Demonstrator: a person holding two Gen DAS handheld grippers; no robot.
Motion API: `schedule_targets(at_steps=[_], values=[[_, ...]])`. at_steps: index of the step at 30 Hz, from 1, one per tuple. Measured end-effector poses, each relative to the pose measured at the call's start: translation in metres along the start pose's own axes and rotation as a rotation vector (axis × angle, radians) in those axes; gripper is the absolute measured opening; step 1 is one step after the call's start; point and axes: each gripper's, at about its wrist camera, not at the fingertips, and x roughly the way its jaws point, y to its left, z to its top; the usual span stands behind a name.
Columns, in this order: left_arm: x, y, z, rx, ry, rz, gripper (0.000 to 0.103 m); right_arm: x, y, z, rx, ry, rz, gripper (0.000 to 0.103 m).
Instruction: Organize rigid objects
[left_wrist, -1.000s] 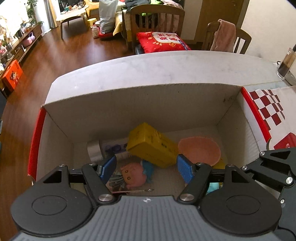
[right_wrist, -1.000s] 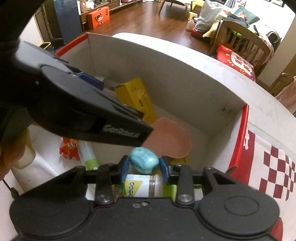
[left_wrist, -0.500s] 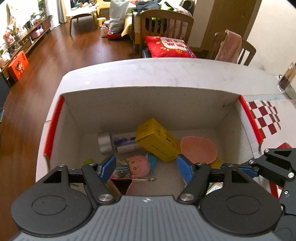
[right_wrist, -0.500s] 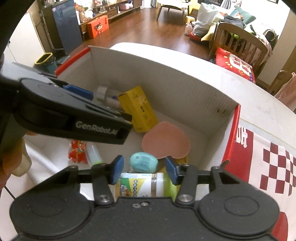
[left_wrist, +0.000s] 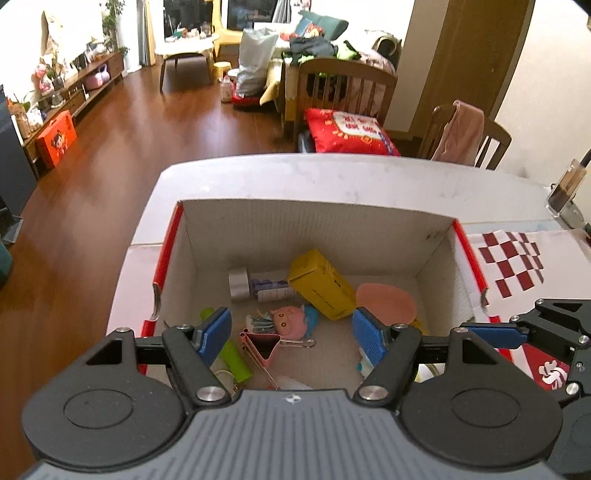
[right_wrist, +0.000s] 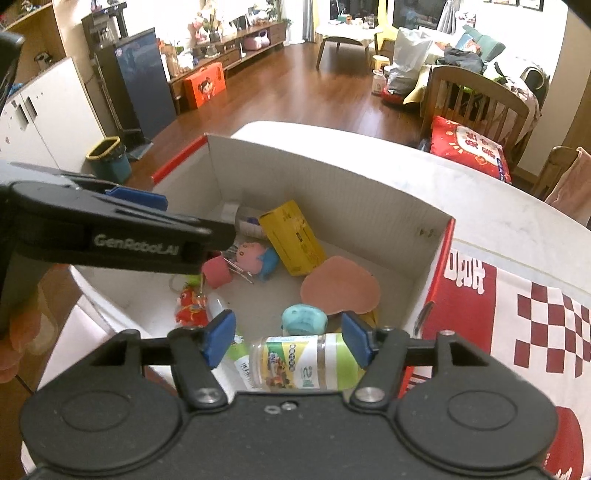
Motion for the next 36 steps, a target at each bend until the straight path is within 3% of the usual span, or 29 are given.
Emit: schedule_targets(at_steps=[13,16,21,24,26,32,36], values=[[-0.047,-0.009,-0.017,0.029,-0.083,-0.003,0.075,-0.056,-0.004,-0.014,0.029,-0.141,0.075,0.086],[-0.057,-0.011,-0.022,0.029,-0.093,-0.025,0.082,-0.068,-0.006,-0.019,0.026,-0.178,0.093,0.091],[-0.071,-0.015,-0.029,0.027,-0.126,-0.035,0.083,-0.087,-0.001,-0.029,0.004,-0.242,0.089,0.099],[-0.078,-0.016,-0.034,0.026,-0.14,-0.029,0.09,-0.096,-0.003,-0.034,0.001,-0.272,0.09,0.102],[-0.082,-0.018,-0.037,0.028,-0.149,-0.029,0.103,-0.101,-0.004,-0.037,-0.005,-0.291,0.084,0.102],[-0.094,-0.024,-0.046,0.028,-0.16,-0.061,0.103,-0.115,-0.008,-0.047,-0.01,-0.329,0.077,0.103],[-0.104,-0.033,-0.055,0.048,-0.177,-0.042,0.103,-0.124,-0.008,-0.054,-0.012,-0.353,0.078,0.103]])
